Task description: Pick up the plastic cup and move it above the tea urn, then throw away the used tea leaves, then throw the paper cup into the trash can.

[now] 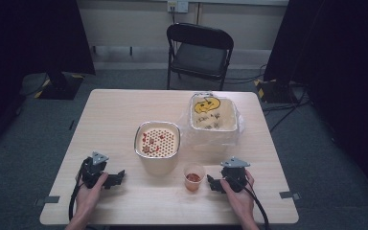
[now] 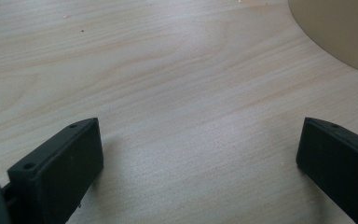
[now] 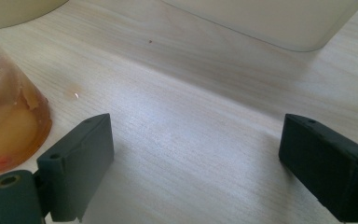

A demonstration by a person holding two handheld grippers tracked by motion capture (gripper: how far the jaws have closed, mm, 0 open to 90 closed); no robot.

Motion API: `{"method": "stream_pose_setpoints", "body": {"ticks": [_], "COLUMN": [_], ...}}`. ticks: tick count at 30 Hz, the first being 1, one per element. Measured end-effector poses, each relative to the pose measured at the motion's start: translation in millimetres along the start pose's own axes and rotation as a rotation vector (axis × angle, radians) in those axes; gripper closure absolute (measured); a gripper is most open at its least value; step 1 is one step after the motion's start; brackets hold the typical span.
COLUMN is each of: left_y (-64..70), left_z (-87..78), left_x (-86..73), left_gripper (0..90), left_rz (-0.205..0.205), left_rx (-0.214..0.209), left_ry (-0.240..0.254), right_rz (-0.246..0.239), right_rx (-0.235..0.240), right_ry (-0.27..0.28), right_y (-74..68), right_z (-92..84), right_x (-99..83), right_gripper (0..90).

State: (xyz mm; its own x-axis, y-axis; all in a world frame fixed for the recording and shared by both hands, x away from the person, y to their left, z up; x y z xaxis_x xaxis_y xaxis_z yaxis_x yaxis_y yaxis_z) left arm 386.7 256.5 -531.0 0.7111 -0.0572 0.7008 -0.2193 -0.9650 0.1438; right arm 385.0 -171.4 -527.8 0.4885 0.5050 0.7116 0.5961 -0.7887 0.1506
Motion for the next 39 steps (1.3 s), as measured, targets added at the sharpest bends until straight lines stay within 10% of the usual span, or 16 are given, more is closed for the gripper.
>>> {"method": "stream_pose_setpoints", "body": {"ticks": [14, 39], "left_y": [0.1, 0.0], "left_z": [0.0, 0.0], "left_x": [0.0, 0.0], "left_gripper": [0.0, 0.0], "left_rz": [0.000, 0.000], "left_rx": [0.000, 0.000], "left_ry": [0.000, 0.000], "right_rz": [-0.002, -0.047], "right_rx": [0.011, 0.271], "right_ry": [-0.006, 0.012], "right_y": [-0.5, -30.5], "right_z": [-3.1, -32.8], "right_x": [2.9, 1.1], "right_gripper": [18.0, 18.4]}}
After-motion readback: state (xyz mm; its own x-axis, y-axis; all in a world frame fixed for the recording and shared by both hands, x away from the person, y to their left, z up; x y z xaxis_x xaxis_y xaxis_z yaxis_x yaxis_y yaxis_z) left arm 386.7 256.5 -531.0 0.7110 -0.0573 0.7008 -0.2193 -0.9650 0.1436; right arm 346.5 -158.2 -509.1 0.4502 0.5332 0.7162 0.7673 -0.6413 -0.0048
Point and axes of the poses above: each handheld gripper's, and its own axes: z roughly forward along the jaws, x roughly out of its top, y roughly to its right, the point moved 4 cm from there along z, roughly forward along the jaws, and after that the axes turned 11 degrees about -z, right-handed, at the moved point
